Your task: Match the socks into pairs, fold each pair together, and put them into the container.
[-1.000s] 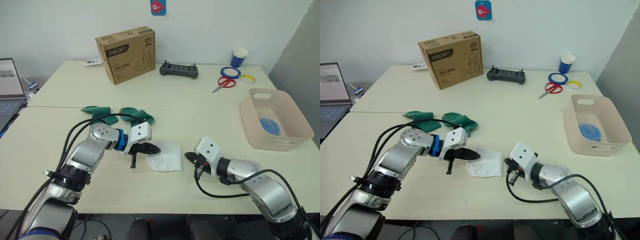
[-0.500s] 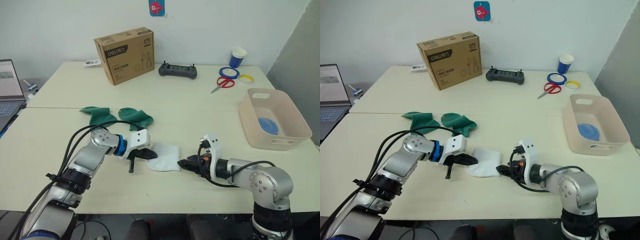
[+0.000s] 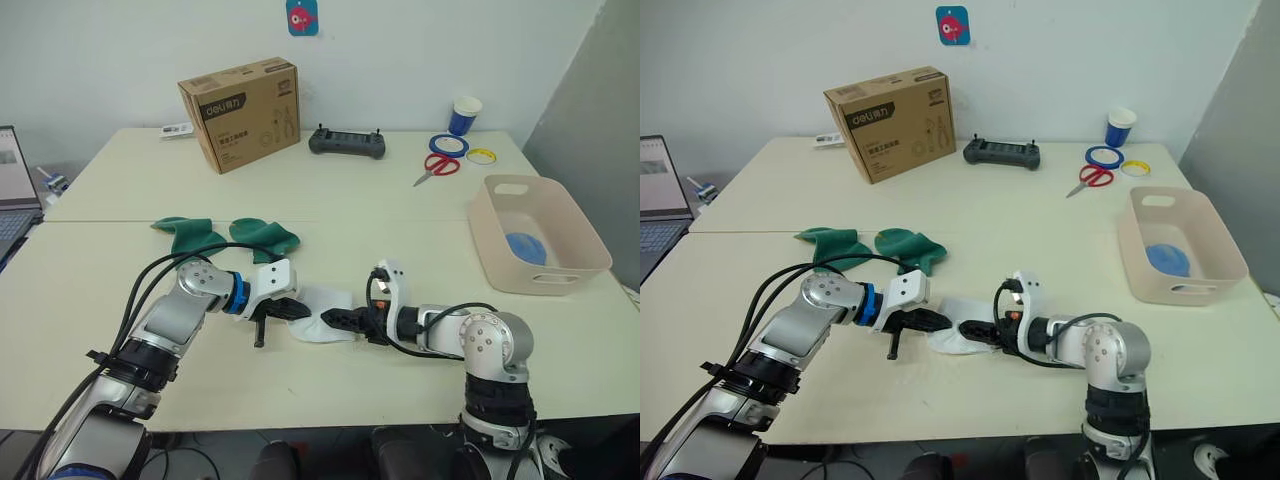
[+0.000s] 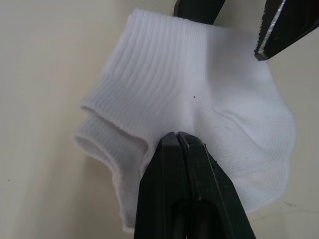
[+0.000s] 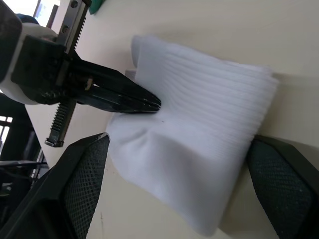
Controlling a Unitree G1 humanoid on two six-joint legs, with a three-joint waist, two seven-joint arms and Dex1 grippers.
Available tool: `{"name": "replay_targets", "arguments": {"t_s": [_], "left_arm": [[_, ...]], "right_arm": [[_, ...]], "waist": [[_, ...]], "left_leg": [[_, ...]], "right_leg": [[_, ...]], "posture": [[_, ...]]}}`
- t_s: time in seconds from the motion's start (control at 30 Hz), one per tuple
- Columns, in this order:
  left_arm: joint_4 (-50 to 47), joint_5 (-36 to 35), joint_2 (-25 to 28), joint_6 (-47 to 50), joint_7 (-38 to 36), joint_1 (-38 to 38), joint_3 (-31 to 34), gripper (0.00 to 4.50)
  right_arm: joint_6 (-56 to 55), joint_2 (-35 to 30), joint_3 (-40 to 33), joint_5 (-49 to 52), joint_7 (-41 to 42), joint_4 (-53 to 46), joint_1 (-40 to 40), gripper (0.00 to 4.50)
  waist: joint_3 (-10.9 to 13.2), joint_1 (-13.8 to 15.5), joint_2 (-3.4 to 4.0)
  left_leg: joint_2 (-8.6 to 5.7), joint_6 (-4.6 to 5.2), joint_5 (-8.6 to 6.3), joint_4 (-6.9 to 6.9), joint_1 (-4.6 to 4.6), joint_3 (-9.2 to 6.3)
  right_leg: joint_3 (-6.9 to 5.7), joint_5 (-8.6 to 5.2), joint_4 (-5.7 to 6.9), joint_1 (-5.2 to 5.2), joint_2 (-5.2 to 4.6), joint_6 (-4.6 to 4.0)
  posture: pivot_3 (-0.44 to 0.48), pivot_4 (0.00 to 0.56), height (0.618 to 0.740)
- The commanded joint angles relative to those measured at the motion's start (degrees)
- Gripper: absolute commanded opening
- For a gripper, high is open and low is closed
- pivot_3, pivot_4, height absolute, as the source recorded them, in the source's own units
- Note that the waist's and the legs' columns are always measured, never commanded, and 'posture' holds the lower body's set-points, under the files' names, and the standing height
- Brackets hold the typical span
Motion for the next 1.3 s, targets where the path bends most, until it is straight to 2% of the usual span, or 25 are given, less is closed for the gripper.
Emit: {"name": "replay_targets", "arguments": {"t_s": [0.03, 0.57, 0.67, 1.03, 1.2, 1.3], "left_arm": [[0.01, 1.14, 0.36, 0.63, -0.13, 0.98, -0.66, 0.00], [0.75, 0.95, 1.22, 0.25, 0.25, 1.17, 0.62, 0.00], [0.73, 0.96, 1.34, 0.15, 0.33, 1.42, 0.89, 0.00], [1.20, -0.23, 1.00, 1.10, 0.17, 1.25, 2.12, 0.00], [-0.70, -4.88, -0.14, 5.18, -0.26, 0.67, 4.81, 0.00], [-4.68, -8.66, 0.56, 10.41, -1.70, 0.53, 5.79, 0.00]], "right_arm": [[-1.85, 1.32, 0.15, 2.32, 1.35, 3.20, -1.07, 4.48], [-15.94, -3.04, 6.37, 4.64, 8.88, 13.26, -4.34, 4.48], [-16.86, -3.24, 6.83, 4.76, 8.10, 13.14, -4.03, 3.86], [-17.90, -2.28, 5.04, 5.64, 3.64, 11.14, -2.07, 0.01], [-17.06, -2.95, 3.14, 6.50, 1.18, 7.61, -0.32, 0.01], [-15.43, -5.10, 1.47, 7.36, -0.46, 1.23, 2.73, 0.01]], "waist": [[0.00, -0.02, 0.00], [0.03, -0.03, 0.03], [0.03, -0.06, 0.03], [0.04, -0.06, 0.03], [0.09, -0.02, 0.04], [0.11, 0.05, 0.04]], "left_leg": [[0.00, 0.00, 0.00, 0.00, 0.00, 0.00], [-0.01, 0.00, 0.00, -0.04, -0.05, 0.02], [0.00, 0.00, 0.00, -0.04, -0.05, 0.01], [0.00, 0.00, 0.00, -0.06, -0.05, 0.01], [0.00, 0.00, 0.00, -0.06, -0.10, 0.00], [0.00, 0.00, 0.00, -0.06, -0.27, -0.03]], "right_leg": [[0.00, 0.00, 0.00, 0.00, 0.00, 0.00], [0.01, -0.01, -0.07, -0.03, 0.00, 0.00], [0.00, -0.01, -0.06, -0.04, 0.00, 0.00], [0.02, -0.01, -0.07, -0.05, 0.00, 0.00], [0.00, -0.01, -0.09, -0.08, 0.00, 0.00], [-0.03, -0.01, -0.17, -0.18, -0.01, 0.00]], "posture": [[0.000, 0.150, 0.723], [0.000, 0.150, 0.723], [0.000, 0.150, 0.723], [0.000, 0.150, 0.723], [0.000, 0.150, 0.723], [0.000, 0.150, 0.723]]}}
